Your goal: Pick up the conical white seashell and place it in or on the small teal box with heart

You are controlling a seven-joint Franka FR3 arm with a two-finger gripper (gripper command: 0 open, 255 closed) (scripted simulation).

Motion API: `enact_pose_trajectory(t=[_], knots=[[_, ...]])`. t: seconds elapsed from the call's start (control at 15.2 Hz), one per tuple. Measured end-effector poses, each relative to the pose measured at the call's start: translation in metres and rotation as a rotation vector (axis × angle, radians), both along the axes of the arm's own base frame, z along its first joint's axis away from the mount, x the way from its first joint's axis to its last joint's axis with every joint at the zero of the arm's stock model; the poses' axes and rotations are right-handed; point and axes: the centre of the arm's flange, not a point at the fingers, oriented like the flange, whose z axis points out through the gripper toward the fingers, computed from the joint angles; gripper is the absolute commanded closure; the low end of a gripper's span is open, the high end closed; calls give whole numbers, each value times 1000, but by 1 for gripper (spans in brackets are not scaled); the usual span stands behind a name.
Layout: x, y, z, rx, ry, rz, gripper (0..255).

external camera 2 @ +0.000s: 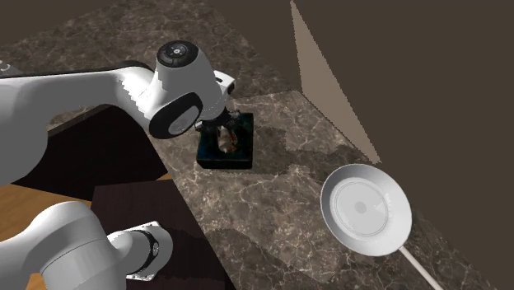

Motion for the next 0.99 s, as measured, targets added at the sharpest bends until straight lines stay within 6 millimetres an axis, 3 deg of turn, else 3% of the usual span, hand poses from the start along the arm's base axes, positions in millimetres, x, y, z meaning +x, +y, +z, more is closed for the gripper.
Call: enact_pose_trajectory(t=[0.26, 0.66, 0.73, 0.99], knots=[[0, -1, -17, 2, -2, 0, 255], [1, 1, -18, 8, -8, 1, 255], [1, 1, -18, 8, -8, 0, 0], [0, 0, -22, 3, -3, 0, 0]])
